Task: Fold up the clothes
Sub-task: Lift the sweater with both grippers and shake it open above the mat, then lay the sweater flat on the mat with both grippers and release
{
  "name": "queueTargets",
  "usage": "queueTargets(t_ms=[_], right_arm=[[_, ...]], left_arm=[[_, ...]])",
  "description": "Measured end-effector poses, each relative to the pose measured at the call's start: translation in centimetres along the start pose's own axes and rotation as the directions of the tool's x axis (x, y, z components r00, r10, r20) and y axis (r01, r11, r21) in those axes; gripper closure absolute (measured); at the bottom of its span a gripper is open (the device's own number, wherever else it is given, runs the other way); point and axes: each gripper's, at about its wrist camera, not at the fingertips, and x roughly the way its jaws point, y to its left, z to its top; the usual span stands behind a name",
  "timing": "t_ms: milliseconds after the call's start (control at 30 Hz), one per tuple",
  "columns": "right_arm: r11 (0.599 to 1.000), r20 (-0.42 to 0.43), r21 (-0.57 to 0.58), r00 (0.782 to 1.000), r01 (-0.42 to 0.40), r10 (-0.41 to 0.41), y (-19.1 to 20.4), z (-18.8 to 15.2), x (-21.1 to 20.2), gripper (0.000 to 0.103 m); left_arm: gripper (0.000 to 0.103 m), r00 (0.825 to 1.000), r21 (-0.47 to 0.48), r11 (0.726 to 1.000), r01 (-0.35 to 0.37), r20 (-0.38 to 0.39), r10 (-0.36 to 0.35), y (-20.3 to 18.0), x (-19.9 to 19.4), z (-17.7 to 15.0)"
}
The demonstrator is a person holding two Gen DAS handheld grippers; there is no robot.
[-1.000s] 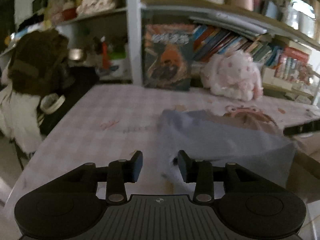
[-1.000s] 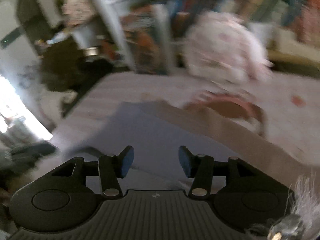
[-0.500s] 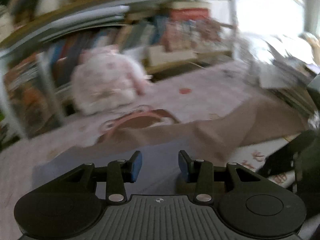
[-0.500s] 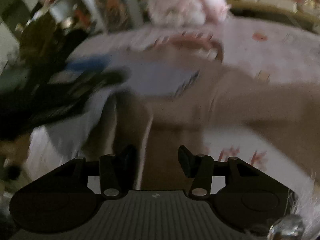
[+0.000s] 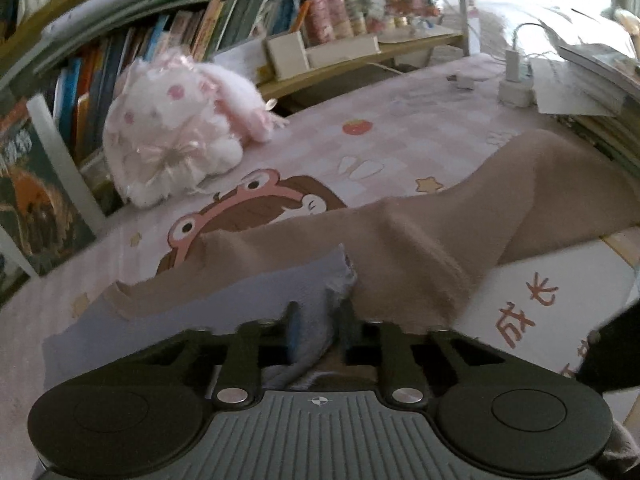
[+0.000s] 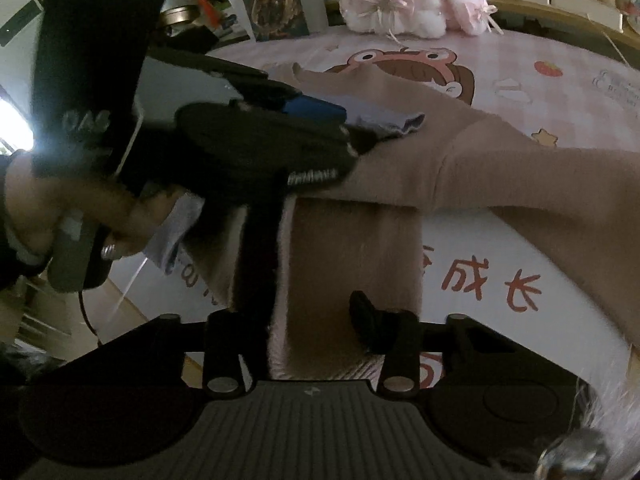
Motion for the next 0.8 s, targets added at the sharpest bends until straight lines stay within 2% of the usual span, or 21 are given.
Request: queueTargets(t_ms=[67,167,267,367,433,533,633,733,800], right_arm=[[1.0,-0.004,0.013,1.0,-0.002,0.002,-0.1,-0.1,0.0,0.085],[0.999,0.005,0.036,1.0,0.012,-0.012,0.0,-0.3,-0.1,0.089],[0.997,0.011,0.062,0.999,0.039,-0.04,0.5,-0.3,0.0,0.09],[0.993,0.016,0.094,0.998,0.066,-0.067,1.0,-0.1,0.1,0.09],[0.989,0.018,0.116,0.996,0.089,-0.091,1.4,0.2,0.3,0.091],[0.983,0.021,0.138,0.992,0.124,-0.128,2.2,0.4,0.2,0.093],[0.974,0.023,0.15,0.985,0.168,-0.173,3.3,0.4,-0.3,0.096],[0.962,0.027,0.17,0.974,0.216,-0.223,4.1,0.3,-0.5,0.098],[0.952,0.032,0.185,0.966,0.246,-0.256,4.6,0.3,-0.7,0.1]], left_arm=[[0.099,1.0,-0.082,0.997,0.007,0.022,-0.005,1.7,-0.3,0.1],[0.099,0.995,-0.234,0.972,-0.007,0.096,0.03,5.9,-2.5,-0.1],[0.099,0.981,-0.364,0.93,-0.046,0.158,0.111,11.4,-5.7,-1.1],[0.099,0.959,-0.477,0.872,-0.113,0.177,0.221,17.6,-9.0,-3.4],[0.099,0.936,-0.527,0.827,-0.195,0.153,0.318,21.9,-11.1,-5.7],[0.1,0.891,-0.569,0.751,-0.336,0.067,0.449,27.9,-13.2,-9.2],[0.1,0.844,-0.592,0.673,-0.443,-0.021,0.537,33.0,-14.7,-12.7],[0.1,0.802,-0.578,0.625,-0.524,-0.09,0.59,36.4,-15.3,-15.4],[0.1,0.786,-0.565,0.609,-0.556,-0.121,0.606,38.1,-15.1,-16.7]])
